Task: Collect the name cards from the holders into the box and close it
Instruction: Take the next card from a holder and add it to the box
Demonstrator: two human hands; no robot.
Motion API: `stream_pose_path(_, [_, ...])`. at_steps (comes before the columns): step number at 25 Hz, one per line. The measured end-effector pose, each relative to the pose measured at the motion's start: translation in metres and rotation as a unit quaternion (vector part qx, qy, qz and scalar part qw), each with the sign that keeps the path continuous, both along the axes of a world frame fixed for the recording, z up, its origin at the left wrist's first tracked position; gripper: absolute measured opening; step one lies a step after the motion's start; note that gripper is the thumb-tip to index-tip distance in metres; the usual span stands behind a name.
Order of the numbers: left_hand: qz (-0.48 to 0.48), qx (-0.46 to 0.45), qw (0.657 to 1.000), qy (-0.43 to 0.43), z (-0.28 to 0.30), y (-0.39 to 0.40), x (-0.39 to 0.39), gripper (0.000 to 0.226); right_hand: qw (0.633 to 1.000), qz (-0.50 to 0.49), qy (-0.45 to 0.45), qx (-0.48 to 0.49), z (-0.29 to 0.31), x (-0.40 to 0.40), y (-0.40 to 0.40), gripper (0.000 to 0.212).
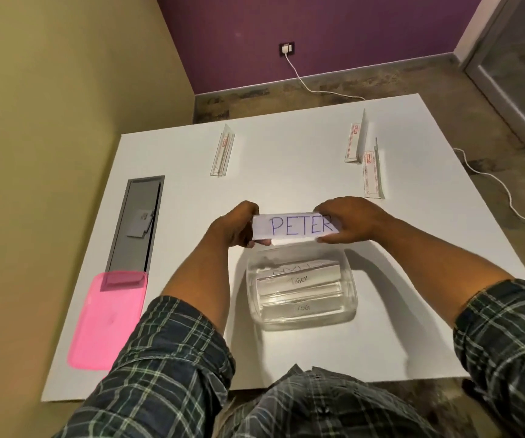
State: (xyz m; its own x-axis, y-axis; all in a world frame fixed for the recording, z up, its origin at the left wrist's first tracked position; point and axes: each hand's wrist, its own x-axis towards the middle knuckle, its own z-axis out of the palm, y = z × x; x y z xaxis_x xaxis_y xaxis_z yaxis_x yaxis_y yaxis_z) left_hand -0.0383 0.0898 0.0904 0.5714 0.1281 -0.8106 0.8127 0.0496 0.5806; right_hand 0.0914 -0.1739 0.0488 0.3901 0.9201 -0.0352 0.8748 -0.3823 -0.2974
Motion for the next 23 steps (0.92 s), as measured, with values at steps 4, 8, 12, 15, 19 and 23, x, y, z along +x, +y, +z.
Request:
stream_pose_path(4, [-0.165,0.162,0.973,0.022,-0.005,-0.005,-0.022,0.017,0.997,0.074,0.035,-0.016,-0.007,-0.016,-0.015,0.056])
stream_pose_path(8, [-0.270,0.215,0.938,0.014,-0.011,-0.016,-0.027,0.050,0.993,0.100,0.051,-0.024,-0.018,-0.034,-0.027,0.060])
stream_pose_path(12, [-0.382,0.214,0.898,0.037,-0.015,-0.035,-0.030,0.054,0.988,0.149,0.012,-0.048,-0.028,-0.052,-0.033,0.060])
stream_pose_path(15, [-0.463,0.251,0.849,0.042,-0.026,-0.045,-0.036,0.045,0.984,0.162,-0.008,-0.070,-0.038,-0.065,-0.032,0.055])
stream_pose_path(19, [-0.493,0.271,0.826,0.036,-0.041,-0.052,-0.045,0.028,0.982,0.160,-0.016,-0.104,-0.049,-0.077,-0.029,0.052])
stream_pose_path(23, [-0.535,0.347,0.769,0.048,-0.047,-0.059,-0.054,0.028,0.982,0.140,-0.011,-0.126,-0.051,-0.085,-0.028,0.051])
